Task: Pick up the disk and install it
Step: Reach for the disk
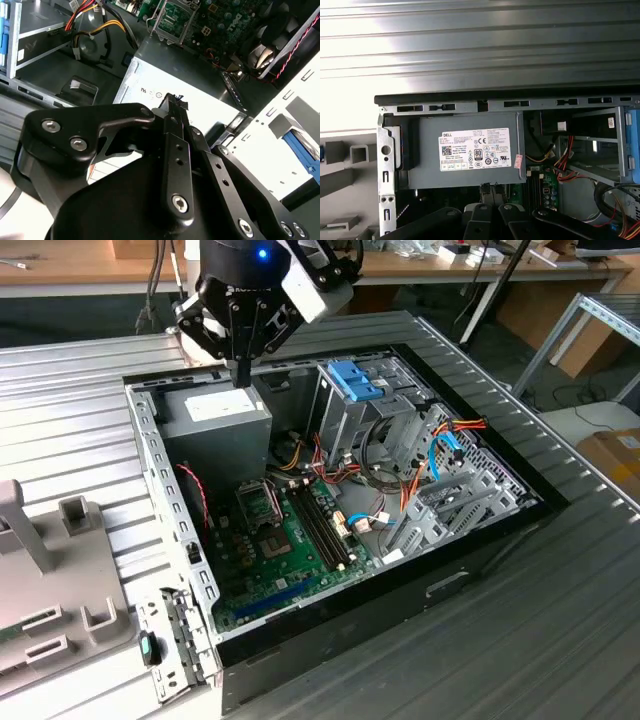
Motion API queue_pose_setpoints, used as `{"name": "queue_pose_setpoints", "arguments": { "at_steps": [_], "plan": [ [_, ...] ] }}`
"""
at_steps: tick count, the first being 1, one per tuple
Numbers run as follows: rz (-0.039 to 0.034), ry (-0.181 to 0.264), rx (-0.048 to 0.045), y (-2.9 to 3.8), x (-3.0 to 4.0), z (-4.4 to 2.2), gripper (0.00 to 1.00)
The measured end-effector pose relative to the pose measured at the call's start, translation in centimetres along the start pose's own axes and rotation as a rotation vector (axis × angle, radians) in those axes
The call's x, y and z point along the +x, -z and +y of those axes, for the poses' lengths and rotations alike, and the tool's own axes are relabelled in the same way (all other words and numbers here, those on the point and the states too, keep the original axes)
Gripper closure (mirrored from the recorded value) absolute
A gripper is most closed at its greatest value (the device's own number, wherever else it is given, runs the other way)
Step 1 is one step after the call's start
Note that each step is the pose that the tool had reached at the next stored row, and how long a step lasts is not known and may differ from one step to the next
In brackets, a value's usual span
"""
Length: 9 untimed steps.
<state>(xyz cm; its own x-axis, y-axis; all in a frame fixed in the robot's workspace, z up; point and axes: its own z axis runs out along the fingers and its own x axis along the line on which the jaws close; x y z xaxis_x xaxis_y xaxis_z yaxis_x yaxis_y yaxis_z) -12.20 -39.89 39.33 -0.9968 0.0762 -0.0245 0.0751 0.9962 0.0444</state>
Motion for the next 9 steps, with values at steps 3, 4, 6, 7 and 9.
{"name": "queue_pose_setpoints", "arguments": {
  "at_steps": [3, 4, 6, 7, 9],
  "plan": [
    [0.0, 0.0, 0.0, 0.0, 0.0, 0.0, 0.89],
    [0.0, 0.0, 0.0, 0.0, 0.0, 0.0, 0.89],
    [-0.0001, 0.0, -0.0001, 0.0, 0.06, 0.0, 0.89],
    [-0.0001, 0.0, -0.0001, 0.0, 0.28, -0.02, 0.89],
    [0.0, 0.0, 0.0001, 0.01, 0.48, -0.04, 0.89]
  ]
}}
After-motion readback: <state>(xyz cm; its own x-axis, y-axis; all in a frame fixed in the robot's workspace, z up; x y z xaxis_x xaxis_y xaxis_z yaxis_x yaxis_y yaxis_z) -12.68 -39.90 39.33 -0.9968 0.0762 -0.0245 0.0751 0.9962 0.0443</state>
